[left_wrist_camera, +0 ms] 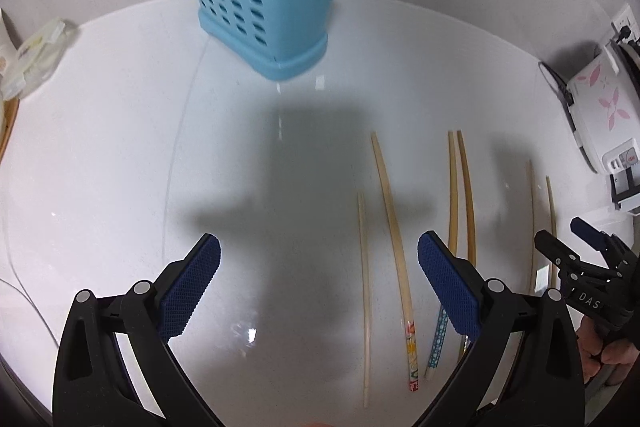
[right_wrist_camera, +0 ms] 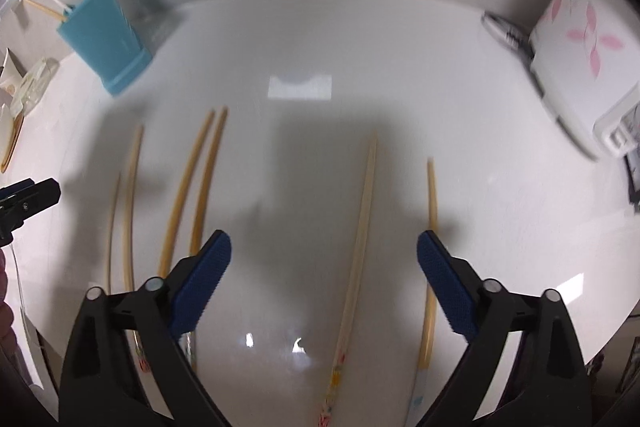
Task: Organize utensils
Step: 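Move both open grippers back over the chopsticks lying on the counter, then close the left gripper on a plain thin chopstick while the right gripper closes on a printed-tip chopstick, then lift both held chopsticks upright and carry them toward the blue caddy, then lower the plain chopstick into the caddy and open the left gripper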
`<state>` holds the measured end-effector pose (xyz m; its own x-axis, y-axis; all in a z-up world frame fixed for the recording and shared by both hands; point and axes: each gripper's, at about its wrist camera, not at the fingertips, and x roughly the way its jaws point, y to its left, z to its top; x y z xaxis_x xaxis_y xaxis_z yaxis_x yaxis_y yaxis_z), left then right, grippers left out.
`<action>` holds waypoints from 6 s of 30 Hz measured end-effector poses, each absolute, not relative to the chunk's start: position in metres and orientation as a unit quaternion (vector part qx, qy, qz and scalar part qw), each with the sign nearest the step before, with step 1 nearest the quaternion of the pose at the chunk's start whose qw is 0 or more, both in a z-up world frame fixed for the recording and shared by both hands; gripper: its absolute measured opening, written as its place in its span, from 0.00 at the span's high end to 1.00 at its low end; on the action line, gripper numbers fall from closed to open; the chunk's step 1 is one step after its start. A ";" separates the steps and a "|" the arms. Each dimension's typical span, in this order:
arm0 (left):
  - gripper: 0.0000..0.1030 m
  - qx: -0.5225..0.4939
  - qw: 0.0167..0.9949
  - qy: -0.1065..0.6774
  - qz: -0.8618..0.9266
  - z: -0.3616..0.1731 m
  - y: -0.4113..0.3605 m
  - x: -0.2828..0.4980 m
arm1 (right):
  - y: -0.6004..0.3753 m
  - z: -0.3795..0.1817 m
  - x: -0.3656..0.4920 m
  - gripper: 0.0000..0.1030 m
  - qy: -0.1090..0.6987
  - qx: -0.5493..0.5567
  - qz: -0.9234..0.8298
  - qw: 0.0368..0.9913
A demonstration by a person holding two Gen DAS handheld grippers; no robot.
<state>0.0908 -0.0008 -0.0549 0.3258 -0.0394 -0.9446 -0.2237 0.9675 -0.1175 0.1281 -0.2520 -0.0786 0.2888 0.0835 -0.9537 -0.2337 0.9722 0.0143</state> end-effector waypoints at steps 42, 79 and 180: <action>0.95 -0.049 0.768 0.638 0.030 -0.109 -0.049 0.088 | -0.257 -0.110 0.124 0.92 0.665 -0.079 0.094 0.737; 0.97 -0.126 0.851 0.498 0.109 0.002 -0.029 0.049 | -0.278 -0.010 0.130 0.94 0.520 -0.056 0.182 0.833; 0.96 -0.099 0.934 0.337 0.066 0.055 0.098 0.251 | -0.086 0.072 0.255 0.94 0.404 -0.022 0.186 0.895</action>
<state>0.2510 0.0984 0.0554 0.7637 0.0560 -0.6432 -0.1895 0.9718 -0.1404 0.2545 -0.0857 0.0724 0.6042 0.3160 -0.7315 -0.3519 0.9295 0.1109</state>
